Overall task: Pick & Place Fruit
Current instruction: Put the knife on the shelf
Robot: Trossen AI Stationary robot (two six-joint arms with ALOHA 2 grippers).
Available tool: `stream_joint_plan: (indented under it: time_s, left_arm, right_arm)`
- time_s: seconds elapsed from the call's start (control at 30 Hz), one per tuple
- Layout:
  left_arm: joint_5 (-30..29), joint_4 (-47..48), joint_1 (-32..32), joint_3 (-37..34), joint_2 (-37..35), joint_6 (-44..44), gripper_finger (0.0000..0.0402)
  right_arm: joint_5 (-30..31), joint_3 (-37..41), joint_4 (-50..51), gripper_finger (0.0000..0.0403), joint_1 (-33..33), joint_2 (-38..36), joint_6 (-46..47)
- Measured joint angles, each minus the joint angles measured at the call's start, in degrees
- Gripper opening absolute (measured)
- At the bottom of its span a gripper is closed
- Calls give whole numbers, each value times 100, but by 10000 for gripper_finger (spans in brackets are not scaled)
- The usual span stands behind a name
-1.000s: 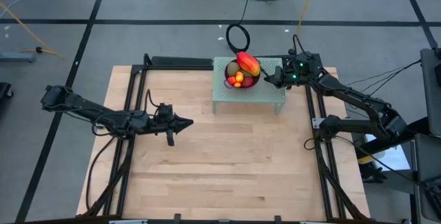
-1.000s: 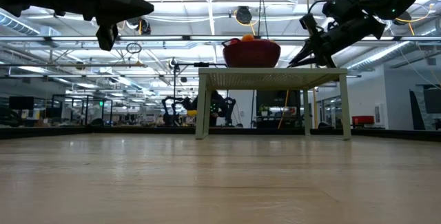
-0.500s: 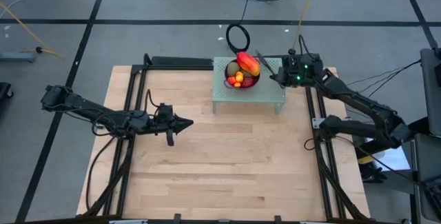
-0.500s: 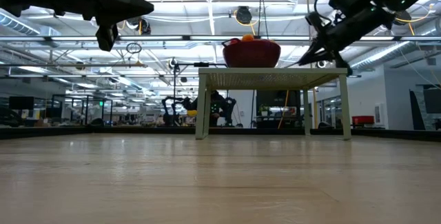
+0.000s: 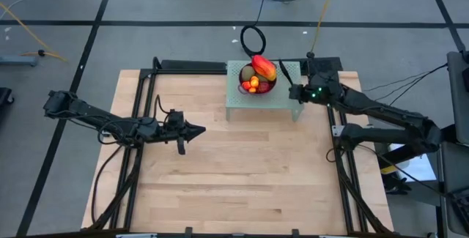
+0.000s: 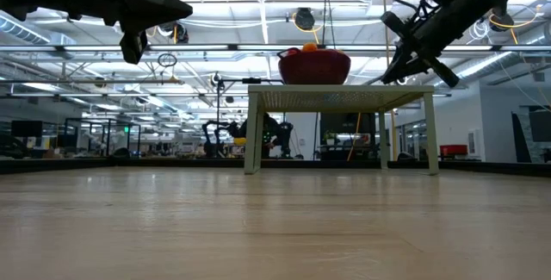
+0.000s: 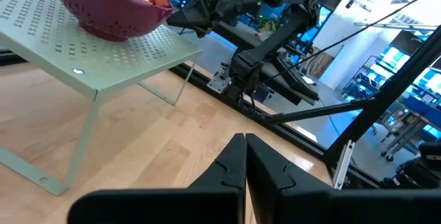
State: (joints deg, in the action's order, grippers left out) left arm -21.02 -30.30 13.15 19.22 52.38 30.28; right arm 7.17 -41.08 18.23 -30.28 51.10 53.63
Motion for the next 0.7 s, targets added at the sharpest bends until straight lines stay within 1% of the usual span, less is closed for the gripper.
stream_joint_plan:
  time_s: [0.1,0.17,0.37,0.57,0.7]
  left_arm:
    - [0,0,0,0,0,0,5]
    - [-4,0,0,0,0,2,10]
    - [-4,0,0,0,0,-22,2]
    - [-4,0,-2,0,0,-15,13]
    - [-4,-2,-2,0,0,-17,5]
  right_arm:
    - [593,0,-6,9,305,3,134]
    - [754,0,0,10,433,4,243]
    - [807,2,7,6,744,163,677]
    - [1354,11,-6,8,1153,435,927]
    - [1531,11,-40,8,1204,488,936]
